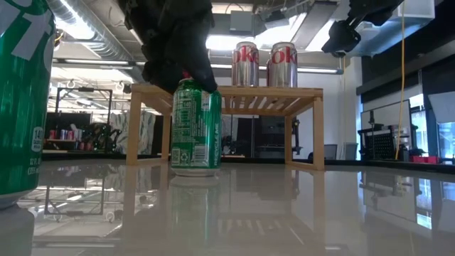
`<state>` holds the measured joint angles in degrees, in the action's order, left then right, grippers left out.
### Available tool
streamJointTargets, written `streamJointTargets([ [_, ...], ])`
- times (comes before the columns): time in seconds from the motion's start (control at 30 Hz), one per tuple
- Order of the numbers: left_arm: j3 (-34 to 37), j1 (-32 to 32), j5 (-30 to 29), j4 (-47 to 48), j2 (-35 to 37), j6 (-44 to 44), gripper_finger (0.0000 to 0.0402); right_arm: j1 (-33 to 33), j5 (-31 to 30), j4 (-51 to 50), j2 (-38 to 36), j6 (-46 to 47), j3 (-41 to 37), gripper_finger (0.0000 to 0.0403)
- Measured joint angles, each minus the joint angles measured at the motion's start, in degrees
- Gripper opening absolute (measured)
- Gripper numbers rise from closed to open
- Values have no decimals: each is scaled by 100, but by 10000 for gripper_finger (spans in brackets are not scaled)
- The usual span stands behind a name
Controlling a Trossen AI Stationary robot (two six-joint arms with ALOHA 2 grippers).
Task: Place canned beverage on shelf
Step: Put the top green soda can on the shelf
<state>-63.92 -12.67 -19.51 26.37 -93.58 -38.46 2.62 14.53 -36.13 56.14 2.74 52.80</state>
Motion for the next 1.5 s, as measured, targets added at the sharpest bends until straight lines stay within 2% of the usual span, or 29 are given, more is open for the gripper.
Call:
streamJointTargets([
  [0.3, 0, 11, 206, 2, 8, 5, 290, 2, 0, 2, 43, -3, 0, 386],
  [0.53, -2, 9, 576, 5, 15, 89, 281, 2, 0, -1, 48, -4, 0, 386],
  [1.0, -15, 7, 2087, 84, 24, 1685, 281, 2, 0, -1, 47, -5, 0, 386],
  [1.23, -4, 3, 2145, 343, 145, 2766, 281, 2, 0, -2, 46, -6, 0, 386],
  [1.5, -12, 168, 2228, 1017, 309, 3179, 280, -1, 1, -3, 43, -7, 0, 386],
])
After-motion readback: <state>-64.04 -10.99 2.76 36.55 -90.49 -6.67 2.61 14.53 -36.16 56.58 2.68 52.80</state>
